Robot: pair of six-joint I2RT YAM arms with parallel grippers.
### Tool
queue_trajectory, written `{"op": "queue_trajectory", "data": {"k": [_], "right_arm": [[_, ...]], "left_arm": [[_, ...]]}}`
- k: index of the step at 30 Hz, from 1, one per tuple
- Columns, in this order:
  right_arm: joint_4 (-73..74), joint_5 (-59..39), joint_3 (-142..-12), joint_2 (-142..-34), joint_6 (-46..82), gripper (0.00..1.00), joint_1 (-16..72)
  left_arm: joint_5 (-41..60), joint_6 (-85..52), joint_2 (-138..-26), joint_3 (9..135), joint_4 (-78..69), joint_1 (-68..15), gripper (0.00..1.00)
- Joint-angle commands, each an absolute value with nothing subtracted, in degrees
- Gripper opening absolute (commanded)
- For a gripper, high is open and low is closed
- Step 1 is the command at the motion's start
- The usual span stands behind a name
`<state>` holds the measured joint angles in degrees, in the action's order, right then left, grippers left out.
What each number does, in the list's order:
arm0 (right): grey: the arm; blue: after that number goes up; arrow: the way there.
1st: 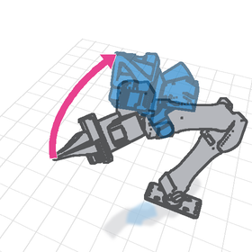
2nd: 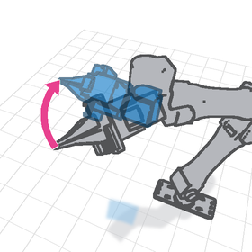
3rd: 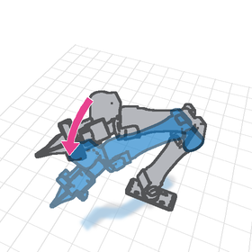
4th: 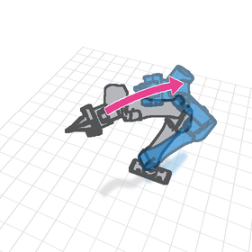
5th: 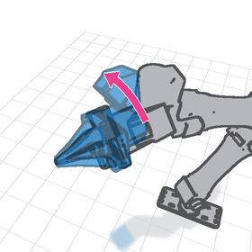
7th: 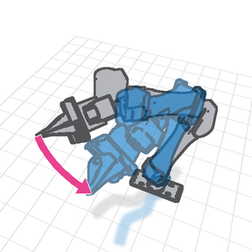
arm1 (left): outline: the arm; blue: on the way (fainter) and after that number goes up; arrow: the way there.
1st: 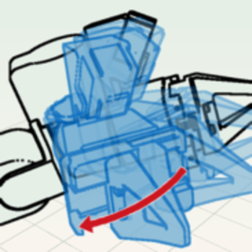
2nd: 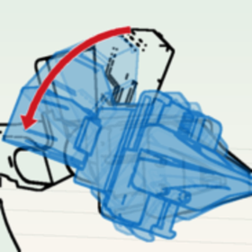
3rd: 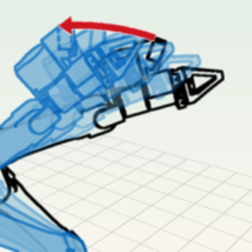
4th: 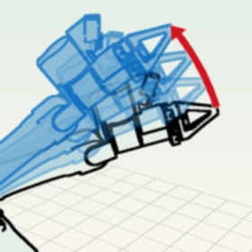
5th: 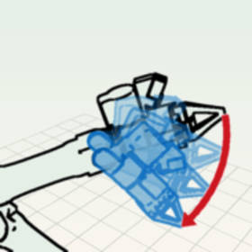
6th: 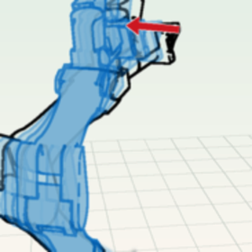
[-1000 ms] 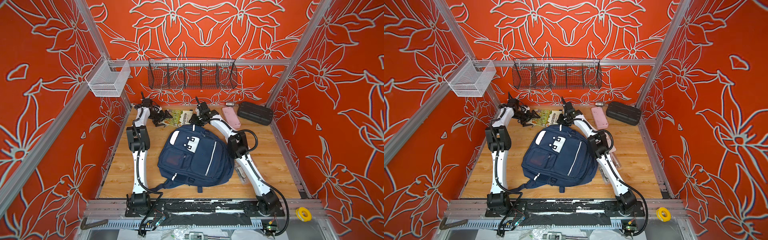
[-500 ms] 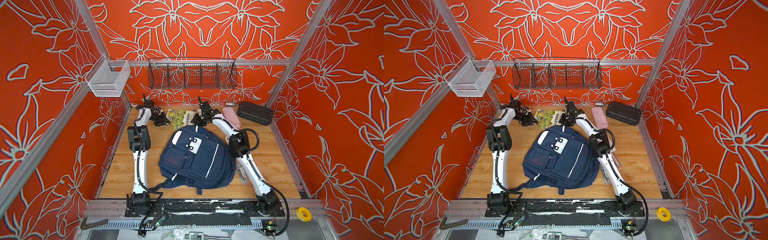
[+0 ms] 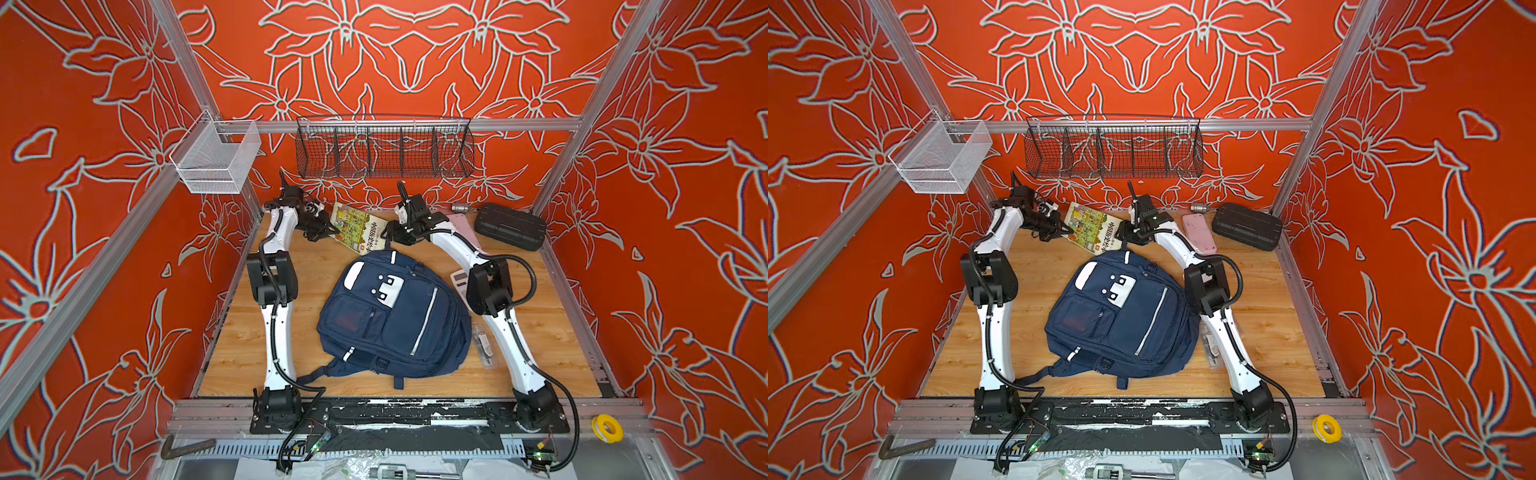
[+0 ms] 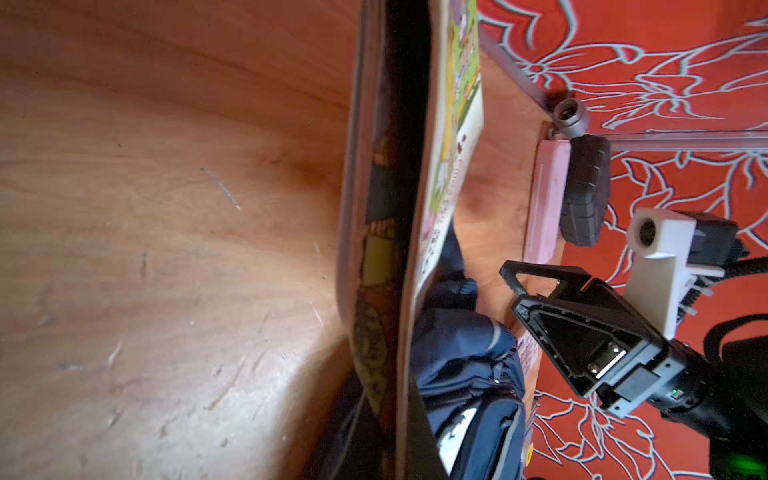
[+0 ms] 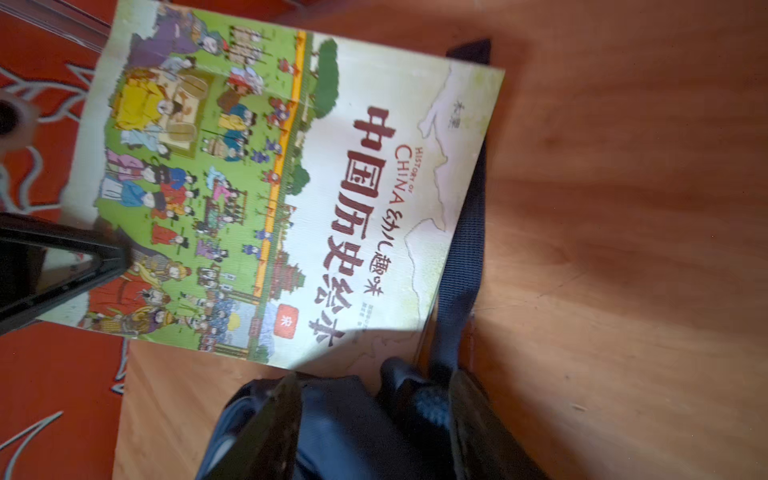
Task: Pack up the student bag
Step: 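Lift the picture book upright with both grippers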
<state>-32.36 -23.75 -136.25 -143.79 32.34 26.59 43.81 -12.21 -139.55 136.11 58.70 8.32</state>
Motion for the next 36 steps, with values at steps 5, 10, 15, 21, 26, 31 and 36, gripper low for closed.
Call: {"op": "queue_trajectory", "data": {"k": [5,10,15,21,26,31,36], "right_arm": [[-18.21,-30.08,-119.82,-127.96,46.89,0.64,27.18],[0.12,-29.21,-101.36,-118.42,63.3,0.67,31.86],[12.94,-23.37,-92.62,-114.62,78.14,0.72,36.08],[24.07,-14.42,-86.92,-113.79,87.9,0.74,39.48],[35.95,-5.15,-81.3,-112.09,90.82,0.76,40.29],[43.51,0.16,-78.26,-111.11,90.11,0.79,40.26],[49.19,0.44,-79.76,-115.7,95.31,0.83,40.24]], "left_arm": [[51.52,-20.92,-125.82,126.16,50.34,10.16,0.0],[53.54,-32.83,-117.19,111.59,34.44,8.99,0.0],[50.24,-42.99,-109.26,100.33,20.17,7.25,0.0],[46.19,-53.3,-102.67,89.9,5.67,5.18,0.0],[43.64,-57.55,-99.06,85.98,0.74,4.53,0.0],[43.68,-60.83,-97.7,84.36,-1.83,3.33,0.0],[42.95,-64.95,-96.55,81.44,-6.68,0.86,0.0]]}}
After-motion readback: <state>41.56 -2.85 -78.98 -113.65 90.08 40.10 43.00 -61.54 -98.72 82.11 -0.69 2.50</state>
